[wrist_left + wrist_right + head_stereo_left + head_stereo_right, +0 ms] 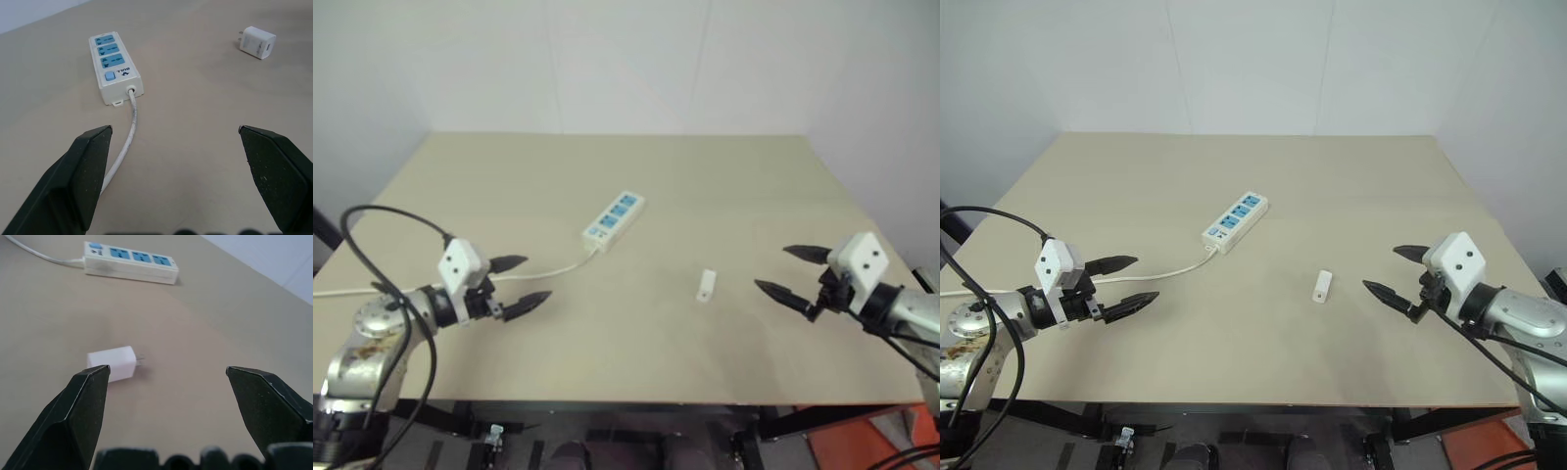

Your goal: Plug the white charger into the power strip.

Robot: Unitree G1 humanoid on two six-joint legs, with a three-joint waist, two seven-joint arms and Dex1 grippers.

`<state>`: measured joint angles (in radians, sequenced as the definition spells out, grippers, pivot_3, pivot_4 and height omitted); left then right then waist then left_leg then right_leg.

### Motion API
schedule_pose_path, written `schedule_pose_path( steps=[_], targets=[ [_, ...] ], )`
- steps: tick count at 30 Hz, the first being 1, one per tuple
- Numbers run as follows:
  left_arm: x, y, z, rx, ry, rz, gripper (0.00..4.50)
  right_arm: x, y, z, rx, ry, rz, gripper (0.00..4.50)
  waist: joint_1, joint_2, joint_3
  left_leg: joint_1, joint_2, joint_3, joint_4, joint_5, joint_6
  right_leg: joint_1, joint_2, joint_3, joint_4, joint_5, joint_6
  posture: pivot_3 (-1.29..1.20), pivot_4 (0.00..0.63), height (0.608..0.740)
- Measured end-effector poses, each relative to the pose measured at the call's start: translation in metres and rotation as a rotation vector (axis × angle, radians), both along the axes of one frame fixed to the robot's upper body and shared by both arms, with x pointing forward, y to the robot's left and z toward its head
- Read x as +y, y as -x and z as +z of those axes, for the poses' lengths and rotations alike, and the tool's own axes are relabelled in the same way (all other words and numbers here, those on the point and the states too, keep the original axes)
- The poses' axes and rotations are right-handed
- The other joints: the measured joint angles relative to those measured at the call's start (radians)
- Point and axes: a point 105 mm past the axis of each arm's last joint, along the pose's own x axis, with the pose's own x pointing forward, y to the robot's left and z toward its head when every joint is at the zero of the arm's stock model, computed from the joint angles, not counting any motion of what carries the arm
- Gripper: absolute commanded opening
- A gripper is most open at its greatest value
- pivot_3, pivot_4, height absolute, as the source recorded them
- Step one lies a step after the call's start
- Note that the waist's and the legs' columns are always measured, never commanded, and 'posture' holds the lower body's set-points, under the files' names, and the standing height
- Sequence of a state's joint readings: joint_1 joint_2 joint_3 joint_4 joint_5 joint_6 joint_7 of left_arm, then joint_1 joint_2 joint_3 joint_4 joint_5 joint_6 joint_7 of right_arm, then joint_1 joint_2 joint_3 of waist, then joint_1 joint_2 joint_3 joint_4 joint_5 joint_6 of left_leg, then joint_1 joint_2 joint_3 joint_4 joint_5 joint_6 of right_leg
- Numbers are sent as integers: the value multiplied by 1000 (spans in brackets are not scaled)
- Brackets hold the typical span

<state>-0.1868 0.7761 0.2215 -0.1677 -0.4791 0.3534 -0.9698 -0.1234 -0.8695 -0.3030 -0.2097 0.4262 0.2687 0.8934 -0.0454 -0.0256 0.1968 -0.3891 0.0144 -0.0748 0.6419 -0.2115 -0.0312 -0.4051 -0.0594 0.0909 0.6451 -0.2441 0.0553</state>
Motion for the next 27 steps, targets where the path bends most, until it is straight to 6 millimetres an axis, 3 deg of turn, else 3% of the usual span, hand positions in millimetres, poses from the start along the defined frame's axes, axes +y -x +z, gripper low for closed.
schedule_pose_path(
  steps=[4,15,20,27],
  targets=[
    [2,1,0,14,9,-21,4500,4,11,4,13,-15,72,4482,0,0,0,0,0,0,0,0,0,0,0,0,0,0,0,0,150,740],
    [7,-2,4,11,13,-15,4500,3,14,3,25,-12,87,4482,1,0,0,0,0,0,0,0,0,0,0,0,0,-1,2,0,150,740],
    [8,-37,6,-26,-17,89,4500,3,13,4,21,-7,80,4482,8,-1,0,0,0,0,1,0,0,2,0,0,0,-2,4,0,150,740],
    [-35,-99,-20,48,23,106,4500,4,14,3,10,0,62,4482,12,-2,-1,-3,-1,-1,2,0,0,0,0,-1,-2,2,-1,0,150,740]
  ],
)
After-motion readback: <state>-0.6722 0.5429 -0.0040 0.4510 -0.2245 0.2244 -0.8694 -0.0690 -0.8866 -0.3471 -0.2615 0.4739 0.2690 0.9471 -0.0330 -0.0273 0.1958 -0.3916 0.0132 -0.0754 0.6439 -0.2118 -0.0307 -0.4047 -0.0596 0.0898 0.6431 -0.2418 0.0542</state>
